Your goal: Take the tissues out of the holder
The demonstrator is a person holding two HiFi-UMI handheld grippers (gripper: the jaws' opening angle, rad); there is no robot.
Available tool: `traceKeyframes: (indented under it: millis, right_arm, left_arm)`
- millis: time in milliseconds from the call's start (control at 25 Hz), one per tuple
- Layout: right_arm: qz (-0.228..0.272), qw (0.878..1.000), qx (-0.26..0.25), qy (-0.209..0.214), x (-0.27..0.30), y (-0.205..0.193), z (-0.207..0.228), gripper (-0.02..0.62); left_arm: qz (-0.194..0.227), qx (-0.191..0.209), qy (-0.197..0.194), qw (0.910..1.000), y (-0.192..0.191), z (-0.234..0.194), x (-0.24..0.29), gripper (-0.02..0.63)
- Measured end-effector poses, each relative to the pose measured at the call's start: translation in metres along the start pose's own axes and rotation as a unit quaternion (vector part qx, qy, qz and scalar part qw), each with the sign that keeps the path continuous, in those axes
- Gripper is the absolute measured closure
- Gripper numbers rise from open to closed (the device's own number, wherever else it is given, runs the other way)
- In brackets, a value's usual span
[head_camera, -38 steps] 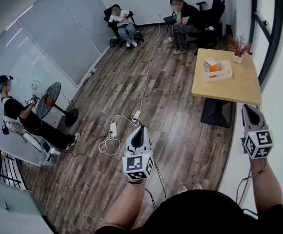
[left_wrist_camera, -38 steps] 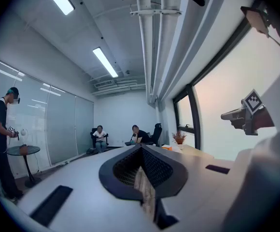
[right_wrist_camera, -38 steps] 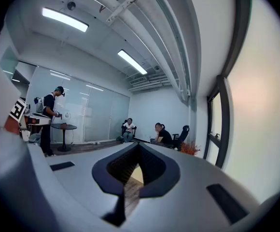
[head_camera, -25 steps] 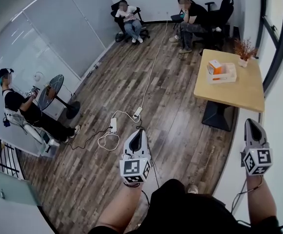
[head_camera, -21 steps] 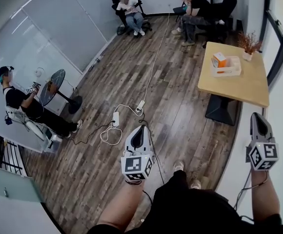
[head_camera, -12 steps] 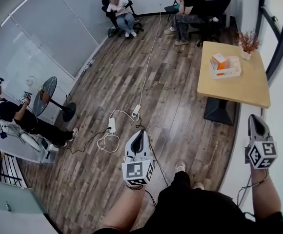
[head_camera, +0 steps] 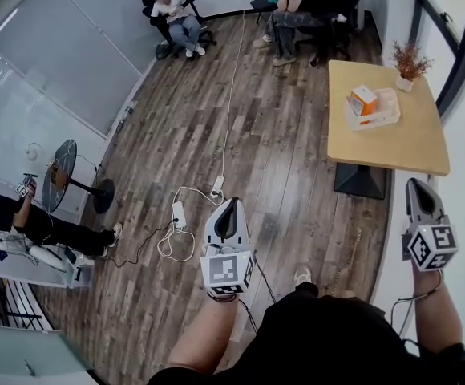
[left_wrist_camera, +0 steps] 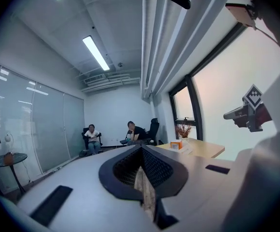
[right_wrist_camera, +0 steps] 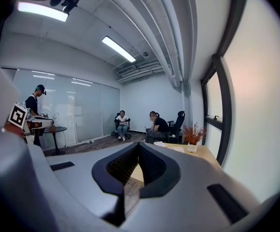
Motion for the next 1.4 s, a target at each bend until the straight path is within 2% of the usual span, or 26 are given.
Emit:
traceKeyframes:
  millis: [400,560,720,960,1240,1400]
  right_arm:
    - [0.001,1.000,-0.009,-0.008,0.065,0.035,-0.040,0.591]
    - [-0.001,1.000,-0.008,-0.001,0.082,0.042,-0.052,0.591]
    - [-0.013,1.000,-0.002,-0.007,0.104,0.039,-0.042,0.591]
    - [-0.018,1.000,-0.003,-0.011,0.149,0.043,-0.028,0.591]
    - [-0.028,0.999,-0.012,-0.011,0.212,0.077,-0.005,0.591]
    - [-0.007,0.999,-0.025,-0.027,0.248,0.101,0.013,0.591]
  left_arm:
    - [0.023,0.015,-0.017,0.9995,0.022,-0.061,0.067,0.601]
    - [0.020,0.017,-0.032,0.9992,0.024,-0.066,0.089,0.601]
    - [0.020,0.026,-0.052,0.9981,0.028,-0.059,0.111,0.601]
    - [0.022,0.026,-0.047,0.9983,0.036,-0.073,0.146,0.601]
    - [0.020,0.025,-0.046,0.9984,0.072,-0.088,0.209,0.601]
    - [0.014,0.029,-0.056,0.9979,0.095,-0.087,0.253,0.601]
Point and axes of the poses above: the fingertips, and each gripper's own axes: x forward along the fingers, z to its right, y out of its top, the point moved 9 cm from there along -x, backward along the fingers, and after that the axes turned 15 degrees about -z, right-handed, at the moved point
